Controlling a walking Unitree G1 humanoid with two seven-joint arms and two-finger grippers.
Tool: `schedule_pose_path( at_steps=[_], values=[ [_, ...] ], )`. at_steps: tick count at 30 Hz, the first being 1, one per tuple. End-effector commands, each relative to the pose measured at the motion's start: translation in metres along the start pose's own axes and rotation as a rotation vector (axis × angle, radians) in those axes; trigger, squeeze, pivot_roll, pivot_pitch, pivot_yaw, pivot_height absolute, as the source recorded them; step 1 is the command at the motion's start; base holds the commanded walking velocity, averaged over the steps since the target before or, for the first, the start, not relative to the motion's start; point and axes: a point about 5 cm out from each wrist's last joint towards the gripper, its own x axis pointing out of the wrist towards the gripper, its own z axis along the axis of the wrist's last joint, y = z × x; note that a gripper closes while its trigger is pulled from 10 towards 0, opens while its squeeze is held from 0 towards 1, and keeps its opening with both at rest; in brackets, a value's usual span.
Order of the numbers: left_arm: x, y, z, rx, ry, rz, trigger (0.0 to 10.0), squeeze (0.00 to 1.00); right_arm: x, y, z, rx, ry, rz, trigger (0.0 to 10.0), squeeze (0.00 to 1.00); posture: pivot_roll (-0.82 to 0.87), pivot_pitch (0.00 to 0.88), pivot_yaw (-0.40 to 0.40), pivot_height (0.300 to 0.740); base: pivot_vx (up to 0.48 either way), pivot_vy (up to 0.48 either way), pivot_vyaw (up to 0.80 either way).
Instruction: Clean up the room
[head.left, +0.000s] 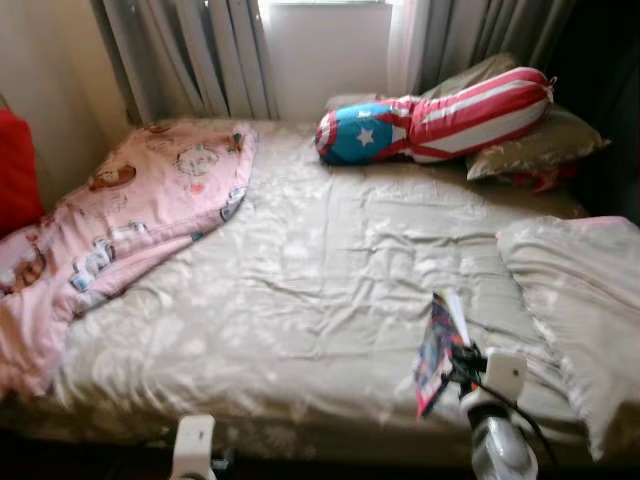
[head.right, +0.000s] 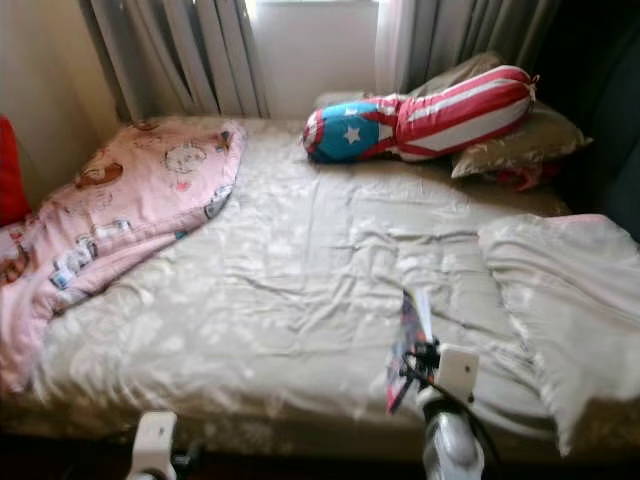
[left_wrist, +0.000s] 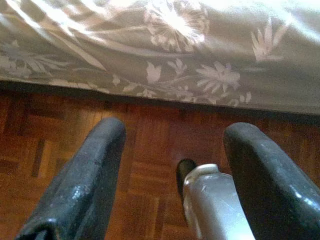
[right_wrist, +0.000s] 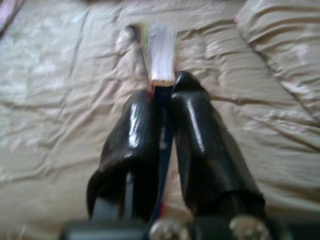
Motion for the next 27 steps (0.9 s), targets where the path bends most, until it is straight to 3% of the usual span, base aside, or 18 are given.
schedule_pose_path(
  at_steps=[1,23,27],
  values=[
    [0.0022,-0.0041,0.0065,0.004,-0.022,-0.008,10.0,0.00,0.0024,0.0003,0.0056,-0.010,-0.025,0.011,10.0,0.00,-0.06,0.000,0.005,0.712,0.000,0.000,0.00],
    [0.0017,-0.0048,0.0063,0.009,-0.030,-0.019,10.0,0.00,0.0015,0.0004,0.0047,-0.001,-0.024,0.003,10.0,0.00,-0.06,0.000,0.005,0.712,0.000,0.000,0.00],
    [0.0017,-0.0050,0.0064,0.025,-0.030,-0.024,10.0,0.00,0.0006,-0.0041,0.0038,0.004,-0.018,-0.036,10.0,0.00,-0.06,0.000,0.008,0.712,0.264,0.000,0.00]
  ],
)
